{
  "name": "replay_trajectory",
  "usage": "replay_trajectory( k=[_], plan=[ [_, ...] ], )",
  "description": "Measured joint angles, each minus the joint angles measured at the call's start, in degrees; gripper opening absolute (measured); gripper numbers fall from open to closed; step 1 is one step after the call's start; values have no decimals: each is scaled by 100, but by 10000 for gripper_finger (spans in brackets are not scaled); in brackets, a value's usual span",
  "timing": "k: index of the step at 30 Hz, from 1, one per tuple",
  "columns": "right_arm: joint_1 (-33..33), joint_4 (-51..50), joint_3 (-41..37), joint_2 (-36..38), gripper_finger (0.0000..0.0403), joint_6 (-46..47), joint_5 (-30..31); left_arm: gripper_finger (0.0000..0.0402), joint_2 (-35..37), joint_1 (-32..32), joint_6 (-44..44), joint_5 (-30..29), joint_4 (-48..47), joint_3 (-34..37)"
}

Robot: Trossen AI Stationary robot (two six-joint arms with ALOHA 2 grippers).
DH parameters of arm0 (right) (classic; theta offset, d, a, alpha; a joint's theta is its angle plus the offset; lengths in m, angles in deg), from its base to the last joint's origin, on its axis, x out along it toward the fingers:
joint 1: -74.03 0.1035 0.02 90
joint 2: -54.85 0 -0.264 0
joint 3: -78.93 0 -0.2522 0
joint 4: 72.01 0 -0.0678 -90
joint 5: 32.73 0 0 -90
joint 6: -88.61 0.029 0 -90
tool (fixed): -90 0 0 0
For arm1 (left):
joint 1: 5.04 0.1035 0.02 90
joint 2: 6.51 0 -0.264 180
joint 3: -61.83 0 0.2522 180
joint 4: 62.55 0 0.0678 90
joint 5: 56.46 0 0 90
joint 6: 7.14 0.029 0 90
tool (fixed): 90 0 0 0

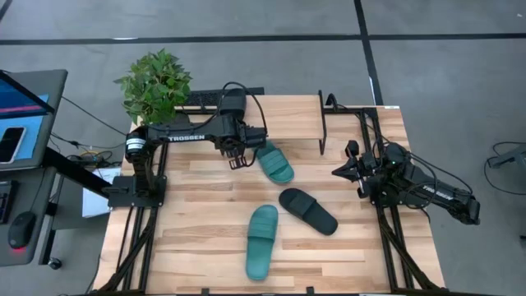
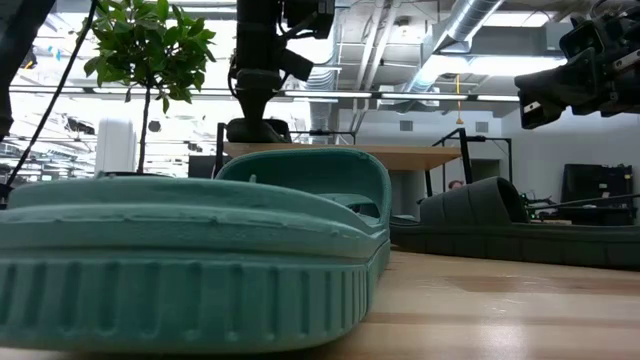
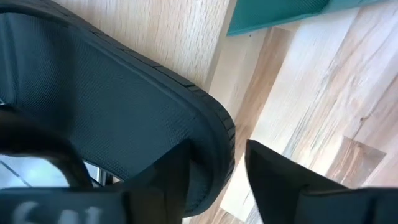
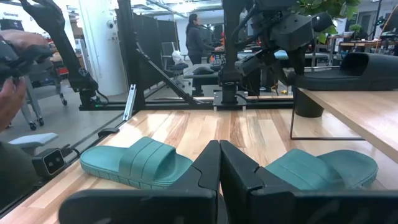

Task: Pick and place slides into the shelf
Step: Put the left black pair of slippers on the shelf, then put the black pair of slippers on the shelf

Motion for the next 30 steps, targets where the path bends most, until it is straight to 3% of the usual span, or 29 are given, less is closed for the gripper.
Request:
replay_trajectory(
  k=[7,12,24,30],
  plan=[
    [0,0,0,-1,0,0,2,228,0,0,0,-146,-127,0],
    [0,-2,0,-1,0,0,2,262,0,4,-64,-158,-215,-8],
    [0,-1,0,0,0,0,1,275,4,-142,-297,-321,-459,-390],
    [0,0,0,-1,0,0,0,275,4,-420,-629,65,-674,-653]
  ],
)
